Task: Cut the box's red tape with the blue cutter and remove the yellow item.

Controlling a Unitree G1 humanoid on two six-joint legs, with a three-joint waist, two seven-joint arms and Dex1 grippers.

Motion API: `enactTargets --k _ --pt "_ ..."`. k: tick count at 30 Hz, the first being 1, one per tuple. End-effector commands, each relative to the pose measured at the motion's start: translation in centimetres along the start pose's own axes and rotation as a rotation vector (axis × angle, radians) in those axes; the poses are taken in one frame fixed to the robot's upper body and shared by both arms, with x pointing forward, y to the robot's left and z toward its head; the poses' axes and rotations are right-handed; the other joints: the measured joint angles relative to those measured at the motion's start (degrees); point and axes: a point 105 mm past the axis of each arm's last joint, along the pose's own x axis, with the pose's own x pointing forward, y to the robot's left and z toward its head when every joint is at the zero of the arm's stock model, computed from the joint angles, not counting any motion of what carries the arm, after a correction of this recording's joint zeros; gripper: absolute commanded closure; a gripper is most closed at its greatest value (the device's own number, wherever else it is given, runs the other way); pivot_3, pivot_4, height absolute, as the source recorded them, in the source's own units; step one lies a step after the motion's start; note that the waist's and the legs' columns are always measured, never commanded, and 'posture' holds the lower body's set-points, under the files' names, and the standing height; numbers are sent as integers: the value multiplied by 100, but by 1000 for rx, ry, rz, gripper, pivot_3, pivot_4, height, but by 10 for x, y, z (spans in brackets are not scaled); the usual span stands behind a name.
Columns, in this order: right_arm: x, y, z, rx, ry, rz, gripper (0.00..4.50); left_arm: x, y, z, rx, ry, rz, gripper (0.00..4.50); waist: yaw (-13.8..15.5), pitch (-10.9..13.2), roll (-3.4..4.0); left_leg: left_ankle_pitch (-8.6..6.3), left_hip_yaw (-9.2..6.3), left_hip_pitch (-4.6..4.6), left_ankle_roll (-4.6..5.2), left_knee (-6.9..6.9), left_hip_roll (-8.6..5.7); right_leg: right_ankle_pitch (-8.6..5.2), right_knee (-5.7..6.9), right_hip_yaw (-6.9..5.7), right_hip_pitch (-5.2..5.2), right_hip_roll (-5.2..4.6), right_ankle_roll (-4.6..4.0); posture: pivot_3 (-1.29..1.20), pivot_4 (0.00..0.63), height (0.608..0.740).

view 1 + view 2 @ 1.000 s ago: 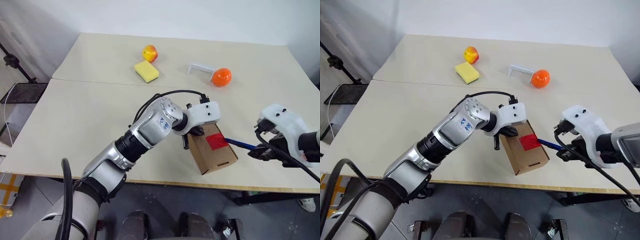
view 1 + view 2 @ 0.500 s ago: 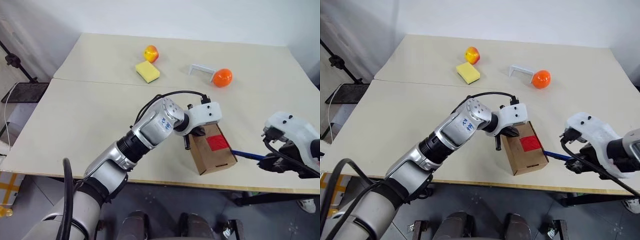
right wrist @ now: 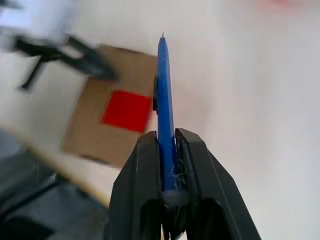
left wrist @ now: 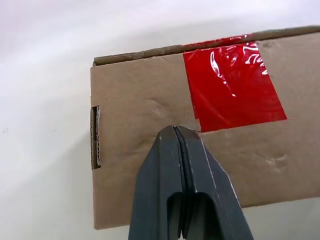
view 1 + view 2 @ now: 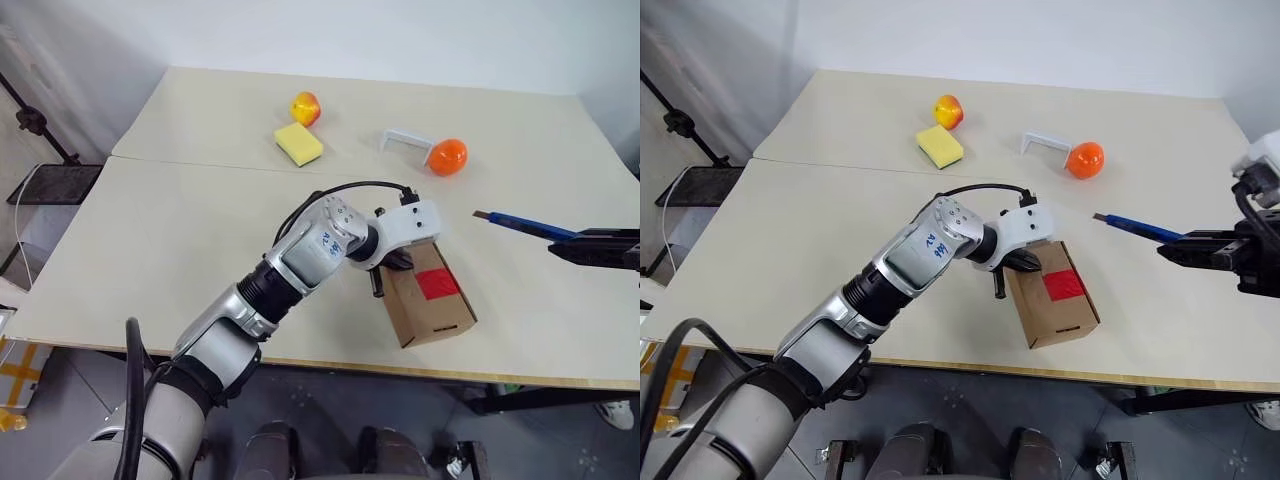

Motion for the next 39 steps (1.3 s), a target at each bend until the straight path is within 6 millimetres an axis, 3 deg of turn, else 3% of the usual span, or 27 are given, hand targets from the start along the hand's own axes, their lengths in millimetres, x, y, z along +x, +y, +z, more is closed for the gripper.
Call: enactTargets --k 1,4,6,9,10,13,21,24,26,29,31,36,39 --pt "25 -29 -23 84 -166 -115 4341 -7 12 -1 -74 -53 41 4500 -1 1 0 2 3 -2 1 -5 -4 2 -1 2 -3 0 4 0 150 740" --pt "50 -50 -71 203 -212 -200 4341 -26 20 16 -90 -163 50 4500 34 11 35 7 8 -15 -3 -14 -13 4 1 -24 -23 10 10 0 150 740" --pt "54 -56 -83 218 -244 -228 4341 -35 21 23 -99 -212 40 4500 11 8 93 16 35 -59 13 -17 -63 8 35 -6 -96 -7 20 0 150 740" --pt "64 -63 -98 247 -270 -241 4341 -50 18 33 -128 -286 0 4500 -7 8 100 20 67 -98 17 -17 -74 8 72 19 -166 -12 21 0 150 740" --pt "66 -63 -100 259 -273 -231 3623 -52 17 35 -127 -297 -12 4500 -10 9 99 20 69 -96 18 -18 -73 8 74 20 -167 -11 21 0 150 740" --pt "71 -64 -107 225 -233 -241 2768 -61 16 35 -148 -306 -22 4500 -6 9 99 22 71 -94 19 -17 -71 8 75 24 -165 -10 21 0 150 740" --pt "52 -49 -59 -29 -204 -164 16 -85 9 -5 -206 -224 -27 4500 -41 10 103 24 79 -87 17 -20 -68 7 80 36 -172 -9 21 0 150 740" --pt "57 -41 -36 -143 -191 -122 16 -86 3 -18 -233 -197 -51 4500 -19 15 94 24 78 -89 17 -12 -68 7 83 37 -170 -8 21 0 150 740" --pt "71 -32 -24 -209 -148 -69 16 -83 -4 -31 -243 -165 -70 4500 -39 16 93 24 79 -88 17 -10 -69 8 83 39 -170 -8 21 0 150 740" --pt "92 -25 -23 -276 -59 -25 189 -75 -8 -41 -264 -152 -73 4500 -54 18 89 25 72 -87 16 -13 -67 7 84 35 -169 -8 20 0 150 740" --pt "113 -18 -30 -342 27 35 633 -65 -9 -46 -285 -162 -65 4500 -42 21 84 26 70 -92 15 -12 -69 7 84 32 -170 -8 20 0 150 740" --pt "143 -15 -34 -410 106 94 2366 -51 -11 -50 -297 -175 -54 4500 -21 25 77 26 74 -99 15 -6 -71 7 83 32 -173 -9 20 0 150 740" --pt "155 15 -19 -413 69 235 3480 -45 -11 -47 -294 -207 -40 4500 -64 25 77 26 77 -97 15 -9 -68 7 85 31 -175 -8 20 0 150 740"
